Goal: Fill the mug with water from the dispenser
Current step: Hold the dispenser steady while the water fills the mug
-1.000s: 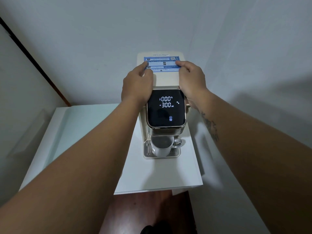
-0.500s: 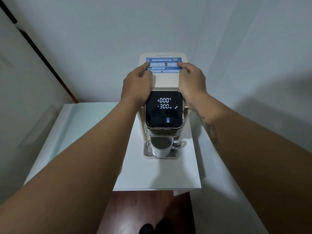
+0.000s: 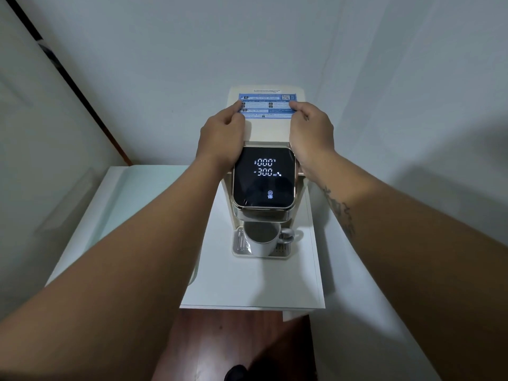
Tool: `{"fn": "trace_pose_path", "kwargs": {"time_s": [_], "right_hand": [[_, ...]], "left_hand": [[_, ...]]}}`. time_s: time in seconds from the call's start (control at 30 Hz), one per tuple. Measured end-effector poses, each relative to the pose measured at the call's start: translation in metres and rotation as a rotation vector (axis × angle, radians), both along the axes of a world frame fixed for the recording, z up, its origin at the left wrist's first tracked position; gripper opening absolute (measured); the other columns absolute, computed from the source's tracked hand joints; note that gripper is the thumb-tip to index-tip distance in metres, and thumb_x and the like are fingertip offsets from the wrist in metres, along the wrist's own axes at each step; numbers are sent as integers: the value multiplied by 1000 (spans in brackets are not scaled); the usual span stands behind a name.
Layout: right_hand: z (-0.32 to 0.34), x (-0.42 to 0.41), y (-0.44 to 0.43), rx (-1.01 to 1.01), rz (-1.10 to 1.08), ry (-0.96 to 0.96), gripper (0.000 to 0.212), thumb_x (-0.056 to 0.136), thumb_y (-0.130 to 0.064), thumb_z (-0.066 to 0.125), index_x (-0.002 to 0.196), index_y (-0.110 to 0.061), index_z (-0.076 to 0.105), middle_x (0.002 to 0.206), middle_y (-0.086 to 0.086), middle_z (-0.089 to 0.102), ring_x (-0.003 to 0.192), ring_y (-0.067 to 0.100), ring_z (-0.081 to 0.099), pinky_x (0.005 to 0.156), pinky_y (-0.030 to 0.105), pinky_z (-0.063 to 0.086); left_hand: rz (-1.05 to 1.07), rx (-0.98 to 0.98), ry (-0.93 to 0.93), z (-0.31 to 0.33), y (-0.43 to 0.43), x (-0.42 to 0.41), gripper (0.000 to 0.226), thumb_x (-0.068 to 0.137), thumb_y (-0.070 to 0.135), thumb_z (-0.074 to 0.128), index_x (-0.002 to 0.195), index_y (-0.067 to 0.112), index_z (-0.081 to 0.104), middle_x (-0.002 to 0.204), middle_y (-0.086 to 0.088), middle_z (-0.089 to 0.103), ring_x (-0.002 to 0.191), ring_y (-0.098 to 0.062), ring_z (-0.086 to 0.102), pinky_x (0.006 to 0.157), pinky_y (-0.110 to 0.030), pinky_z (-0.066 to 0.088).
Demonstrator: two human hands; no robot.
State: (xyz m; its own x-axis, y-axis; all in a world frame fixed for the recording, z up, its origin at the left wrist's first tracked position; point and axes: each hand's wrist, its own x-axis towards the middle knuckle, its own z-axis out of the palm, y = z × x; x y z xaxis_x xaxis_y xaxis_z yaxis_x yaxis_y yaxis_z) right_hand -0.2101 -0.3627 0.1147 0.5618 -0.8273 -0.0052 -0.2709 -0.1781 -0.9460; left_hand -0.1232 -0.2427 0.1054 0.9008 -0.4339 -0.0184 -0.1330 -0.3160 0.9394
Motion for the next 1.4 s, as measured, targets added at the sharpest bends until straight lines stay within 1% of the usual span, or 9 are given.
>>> {"fn": "trace_pose_path", "kwargs": {"time_s": [0.1, 0.17, 0.27, 0.6, 0.77, 0.9, 1.0, 1.1, 1.4], "right_hand": [[0, 0, 0, 4, 10, 1, 43, 96, -20, 37, 126, -26, 67, 127, -3, 68, 110, 22, 65, 98, 45, 55], [0, 0, 1, 2, 6, 0, 43, 96, -19, 37, 126, -26, 67, 128, -2, 68, 111, 23, 66, 99, 44, 55], [1, 0, 0, -1, -1, -2, 44, 95, -18, 37, 126, -26, 67, 128, -1, 68, 113, 27, 66, 99, 44, 55], [1, 0, 1, -8, -12, -3, 44, 96, -17, 36, 126, -25, 68, 128, 0, 68, 111, 27, 66, 98, 43, 55], [1, 0, 1, -18, -11, 1, 43, 97, -18, 36, 126, -25, 68, 130, -2, 67, 114, 22, 64, 101, 42, 53], [0, 0, 0, -24, -4, 7, 43, 98, -17, 36, 128, -24, 67, 131, -3, 65, 111, 17, 62, 101, 35, 52], [0, 1, 0, -23, -12, -5, 44, 97, -17, 36, 126, -25, 68, 129, -3, 67, 106, 18, 63, 100, 38, 53], [0, 1, 0, -25, -13, -4, 44, 97, -16, 36, 126, -24, 68, 130, -2, 67, 113, 19, 63, 102, 38, 52], [0, 1, 1, -24, -13, -3, 44, 97, -17, 37, 126, -24, 68, 131, -2, 66, 116, 21, 62, 104, 39, 51]], "left_hand": [[1, 5, 0, 0, 0, 1, 51, 96, 31, 39, 142, 33, 60, 141, 10, 62, 122, -13, 59, 111, -32, 45], [1, 1, -1, 0, 0, 1, 54, 92, 34, 38, 141, 34, 61, 141, 10, 63, 123, -13, 60, 112, -34, 45], [6, -4, 4, -1, -1, 1, 50, 96, 31, 39, 141, 33, 60, 141, 9, 62, 122, -13, 60, 110, -31, 46], [6, -14, 6, -2, -1, 2, 54, 91, 33, 39, 140, 32, 62, 140, 11, 64, 123, -13, 60, 113, -35, 45], [-1, -13, 0, -3, -1, 2, 56, 90, 33, 38, 141, 31, 61, 140, 9, 64, 122, -14, 61, 112, -36, 46], [-5, -13, -2, -3, -1, 3, 53, 93, 31, 39, 141, 30, 60, 141, 9, 63, 123, -14, 59, 112, -34, 45], [0, -14, -7, -2, -1, 3, 55, 90, 32, 39, 141, 31, 61, 140, 10, 63, 124, -14, 59, 113, -34, 45], [-2, -12, -11, -2, -1, 2, 53, 92, 31, 39, 141, 30, 61, 140, 10, 64, 124, -13, 59, 113, -34, 45], [3, -14, -5, -2, 0, 2, 57, 88, 34, 39, 140, 31, 62, 139, 12, 64, 124, -13, 60, 113, -35, 45]]}}
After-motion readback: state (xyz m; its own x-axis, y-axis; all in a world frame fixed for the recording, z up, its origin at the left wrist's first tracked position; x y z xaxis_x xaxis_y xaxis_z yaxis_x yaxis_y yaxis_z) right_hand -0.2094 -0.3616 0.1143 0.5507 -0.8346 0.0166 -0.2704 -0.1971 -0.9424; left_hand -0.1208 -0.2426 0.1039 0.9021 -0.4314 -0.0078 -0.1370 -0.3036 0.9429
